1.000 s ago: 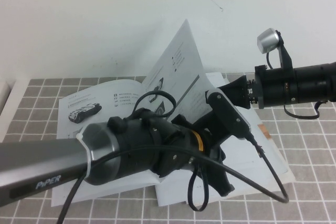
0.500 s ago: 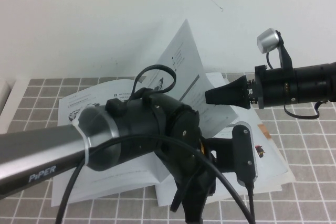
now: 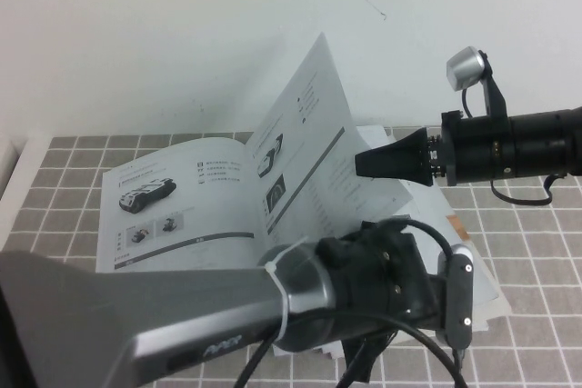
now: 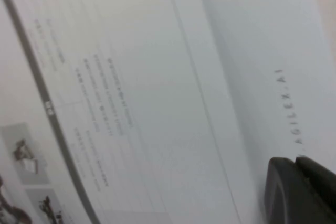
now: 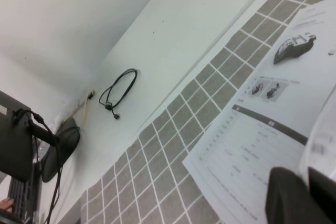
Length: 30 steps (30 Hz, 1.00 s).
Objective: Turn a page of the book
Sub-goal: Open the closed book
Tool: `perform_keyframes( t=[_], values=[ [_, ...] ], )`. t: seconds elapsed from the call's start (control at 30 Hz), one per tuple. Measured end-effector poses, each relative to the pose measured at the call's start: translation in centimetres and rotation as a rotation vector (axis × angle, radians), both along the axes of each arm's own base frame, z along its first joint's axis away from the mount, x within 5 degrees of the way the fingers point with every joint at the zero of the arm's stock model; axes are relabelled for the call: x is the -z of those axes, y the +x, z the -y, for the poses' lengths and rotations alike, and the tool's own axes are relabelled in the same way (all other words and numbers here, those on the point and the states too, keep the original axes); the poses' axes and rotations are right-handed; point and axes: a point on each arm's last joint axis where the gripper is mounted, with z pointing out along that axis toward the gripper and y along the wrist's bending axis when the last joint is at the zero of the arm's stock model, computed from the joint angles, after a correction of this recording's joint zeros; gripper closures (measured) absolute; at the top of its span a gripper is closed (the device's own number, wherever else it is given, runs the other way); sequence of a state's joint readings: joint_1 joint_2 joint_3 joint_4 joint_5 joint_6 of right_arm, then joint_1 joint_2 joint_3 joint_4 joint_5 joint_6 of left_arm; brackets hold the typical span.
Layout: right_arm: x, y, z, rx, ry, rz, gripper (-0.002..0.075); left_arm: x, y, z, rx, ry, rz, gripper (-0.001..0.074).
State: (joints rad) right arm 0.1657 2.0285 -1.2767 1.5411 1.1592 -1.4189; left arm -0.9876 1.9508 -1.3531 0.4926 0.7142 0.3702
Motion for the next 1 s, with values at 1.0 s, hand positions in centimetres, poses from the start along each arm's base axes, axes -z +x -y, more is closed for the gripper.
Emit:
perform_keyframes(
  t=[1.0],
  values=[
    [-1.7,0.5,0.1,0.053,0.07,0.026,0.0474,-0.6,0.6,0.0,-0.319,-0.043,0.29,0.0738]
  ],
)
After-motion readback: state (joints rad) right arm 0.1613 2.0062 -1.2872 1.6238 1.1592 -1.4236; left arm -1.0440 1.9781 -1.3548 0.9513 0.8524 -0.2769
